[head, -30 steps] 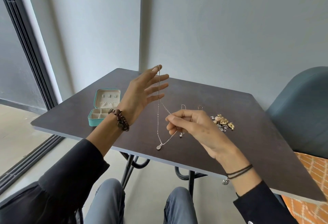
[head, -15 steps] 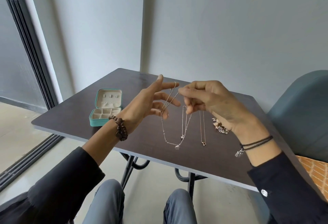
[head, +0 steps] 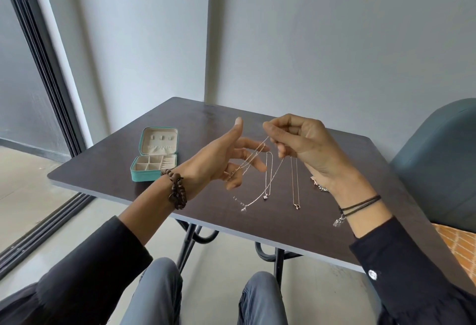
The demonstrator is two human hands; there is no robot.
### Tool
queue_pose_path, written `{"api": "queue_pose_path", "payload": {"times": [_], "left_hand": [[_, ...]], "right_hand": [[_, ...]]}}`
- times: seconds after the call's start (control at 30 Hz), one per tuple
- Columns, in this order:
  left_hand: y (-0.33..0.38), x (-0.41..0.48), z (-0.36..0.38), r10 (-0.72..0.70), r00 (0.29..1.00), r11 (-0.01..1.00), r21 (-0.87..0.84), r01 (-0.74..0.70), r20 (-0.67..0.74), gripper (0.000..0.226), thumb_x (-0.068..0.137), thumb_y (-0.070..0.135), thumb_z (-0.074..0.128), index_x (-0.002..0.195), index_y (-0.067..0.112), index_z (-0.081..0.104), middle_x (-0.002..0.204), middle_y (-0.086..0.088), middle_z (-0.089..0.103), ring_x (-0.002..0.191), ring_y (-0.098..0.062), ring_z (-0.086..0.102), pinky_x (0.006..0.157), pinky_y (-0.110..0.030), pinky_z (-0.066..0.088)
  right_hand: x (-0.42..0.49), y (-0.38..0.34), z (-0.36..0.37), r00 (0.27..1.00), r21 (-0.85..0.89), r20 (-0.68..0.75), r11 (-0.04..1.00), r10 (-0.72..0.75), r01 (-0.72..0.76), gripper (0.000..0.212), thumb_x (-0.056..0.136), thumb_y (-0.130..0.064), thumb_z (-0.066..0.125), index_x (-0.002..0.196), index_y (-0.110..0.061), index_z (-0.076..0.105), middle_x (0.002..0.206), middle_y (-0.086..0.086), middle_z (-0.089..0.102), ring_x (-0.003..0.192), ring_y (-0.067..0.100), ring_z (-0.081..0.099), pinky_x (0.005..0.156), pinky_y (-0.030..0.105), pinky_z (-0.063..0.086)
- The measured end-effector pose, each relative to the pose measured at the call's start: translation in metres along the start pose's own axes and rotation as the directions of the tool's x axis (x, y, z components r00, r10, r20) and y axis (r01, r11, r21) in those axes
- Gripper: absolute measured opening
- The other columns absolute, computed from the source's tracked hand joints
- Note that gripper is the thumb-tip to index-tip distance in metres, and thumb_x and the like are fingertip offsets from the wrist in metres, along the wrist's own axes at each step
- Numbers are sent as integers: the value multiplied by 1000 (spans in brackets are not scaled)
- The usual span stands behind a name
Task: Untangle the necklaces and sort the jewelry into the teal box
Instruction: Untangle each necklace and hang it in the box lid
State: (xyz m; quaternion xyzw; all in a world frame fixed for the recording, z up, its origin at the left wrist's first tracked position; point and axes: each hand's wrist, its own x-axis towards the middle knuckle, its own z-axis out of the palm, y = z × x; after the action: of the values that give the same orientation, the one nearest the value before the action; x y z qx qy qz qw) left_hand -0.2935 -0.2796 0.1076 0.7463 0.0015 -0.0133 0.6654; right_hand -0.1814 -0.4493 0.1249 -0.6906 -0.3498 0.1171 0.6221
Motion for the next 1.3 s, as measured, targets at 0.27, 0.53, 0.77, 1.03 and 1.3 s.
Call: {"api": "queue_pose_path", "payload": {"times": [0.27, 0.53, 0.77, 1.03, 1.3], "left_hand": [[-2, 3, 0, 59, 996, 950, -311, -36, 65, 79, 100, 64, 19, 130, 1, 58, 99, -7, 65, 43, -16, 36, 49, -31, 20], [14, 5, -4, 162, 983, 766, -616, -182, -88, 62, 102, 53, 35, 138, 6, 53, 131, -17, 62, 103, -29, 67, 88, -41, 57], [13, 6, -12, 179, 955, 697, -654, -294, -238, 56, 101, 44, 44, 140, 4, 51, 131, -17, 63, 123, -32, 61, 109, -52, 43], [-1, 7, -12, 147, 962, 921, -322, -217, -229, 50, 102, 49, 39, 134, 15, 56, 122, -12, 69, 111, -30, 68, 105, -48, 46], [-9, 7, -2, 109, 985, 963, -232, -139, -137, 56, 104, 50, 32, 118, 7, 64, 91, -10, 68, 77, -22, 65, 79, -34, 54]], "right_hand": [[-7, 28, 9, 993, 87, 56, 990, 104, -109, 25, 100, -34, 62, 98, -11, 73, 76, 2, 62, 60, 11, 50, 65, 25, 48], [-32, 45, 30, 962, 212, 181, 948, 202, -239, 38, 102, -40, 56, 96, -7, 73, 81, 7, 67, 75, 16, 62, 75, 27, 50], [-47, 52, 34, 955, 157, 206, 956, 215, -249, 23, 95, -20, 70, 104, 1, 74, 94, 12, 73, 91, 23, 67, 94, 38, 52], [-40, 18, 24, 985, 115, 160, 990, 67, -86, 21, 96, -16, 68, 103, 4, 72, 89, 12, 72, 86, 22, 68, 94, 39, 55], [-24, 1, 17, 992, 65, 127, 998, 19, -28, 17, 96, -20, 67, 96, -4, 72, 86, 11, 71, 82, 25, 69, 84, 37, 57]]}}
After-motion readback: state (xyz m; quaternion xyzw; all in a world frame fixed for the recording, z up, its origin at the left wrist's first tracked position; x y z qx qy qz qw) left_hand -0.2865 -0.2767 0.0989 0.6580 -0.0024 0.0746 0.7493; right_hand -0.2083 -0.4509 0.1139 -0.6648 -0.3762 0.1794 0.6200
